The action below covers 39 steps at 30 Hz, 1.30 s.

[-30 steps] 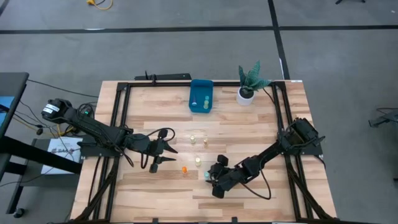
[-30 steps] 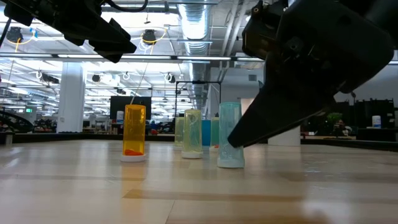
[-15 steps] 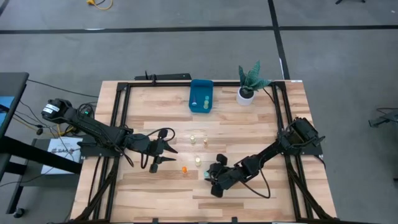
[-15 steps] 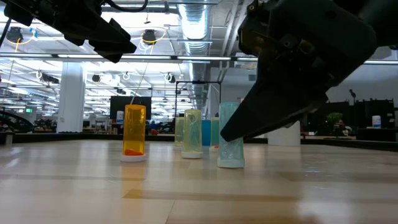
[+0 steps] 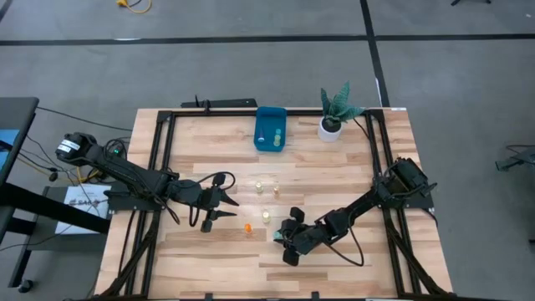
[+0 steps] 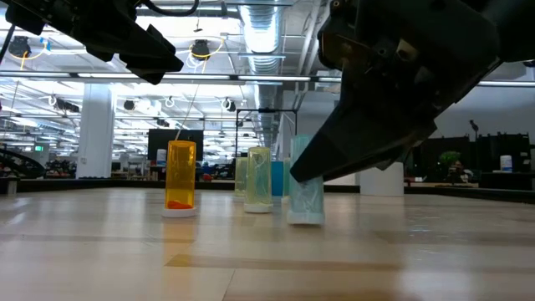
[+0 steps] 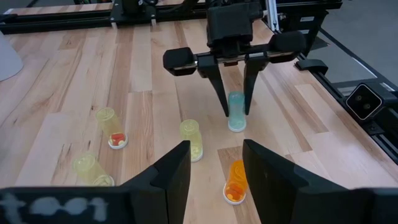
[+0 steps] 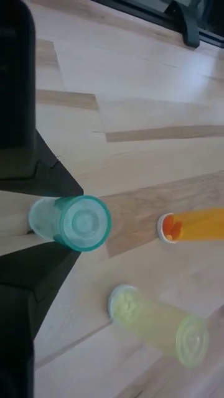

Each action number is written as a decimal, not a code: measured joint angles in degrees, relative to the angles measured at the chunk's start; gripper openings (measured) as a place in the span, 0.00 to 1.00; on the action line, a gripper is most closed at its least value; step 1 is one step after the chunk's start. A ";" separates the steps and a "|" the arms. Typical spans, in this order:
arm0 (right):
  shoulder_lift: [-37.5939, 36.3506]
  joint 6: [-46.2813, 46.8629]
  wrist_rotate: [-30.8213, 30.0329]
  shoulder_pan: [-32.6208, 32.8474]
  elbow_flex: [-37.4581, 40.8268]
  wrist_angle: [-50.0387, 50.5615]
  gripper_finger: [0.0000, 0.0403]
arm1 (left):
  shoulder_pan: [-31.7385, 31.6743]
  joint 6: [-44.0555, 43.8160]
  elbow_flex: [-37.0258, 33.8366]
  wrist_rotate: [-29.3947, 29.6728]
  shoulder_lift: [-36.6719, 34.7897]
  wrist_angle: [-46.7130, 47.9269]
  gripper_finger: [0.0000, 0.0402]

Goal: Pick and place pill bottles into a basket
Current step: Put the green pill bottle into the blue container

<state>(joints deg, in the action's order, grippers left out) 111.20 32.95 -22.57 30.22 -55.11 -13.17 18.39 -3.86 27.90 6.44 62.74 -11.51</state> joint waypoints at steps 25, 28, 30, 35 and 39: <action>-17.26 -15.46 2.43 -15.20 -0.04 6.68 0.27 | 0.01 -0.02 0.00 0.00 0.00 0.02 0.34; -21.42 -18.09 3.84 -17.80 -0.04 9.28 0.27 | 0.00 0.00 0.00 0.00 0.00 0.02 0.34; -23.82 -19.32 4.94 -19.43 -0.04 10.52 0.27 | 0.02 0.00 0.00 0.00 0.00 0.02 0.34; -27.85 -22.17 7.17 -22.93 -0.04 12.28 0.27 | 0.02 0.07 0.00 0.00 0.00 0.00 0.34; -29.05 -23.28 7.74 -26.09 -0.04 12.87 0.27 | 0.02 0.79 0.00 0.00 0.00 0.00 0.34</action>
<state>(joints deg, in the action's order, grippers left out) 82.15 9.67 -14.83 4.13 -55.16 -0.30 18.41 -3.07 27.90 6.44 62.74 -11.51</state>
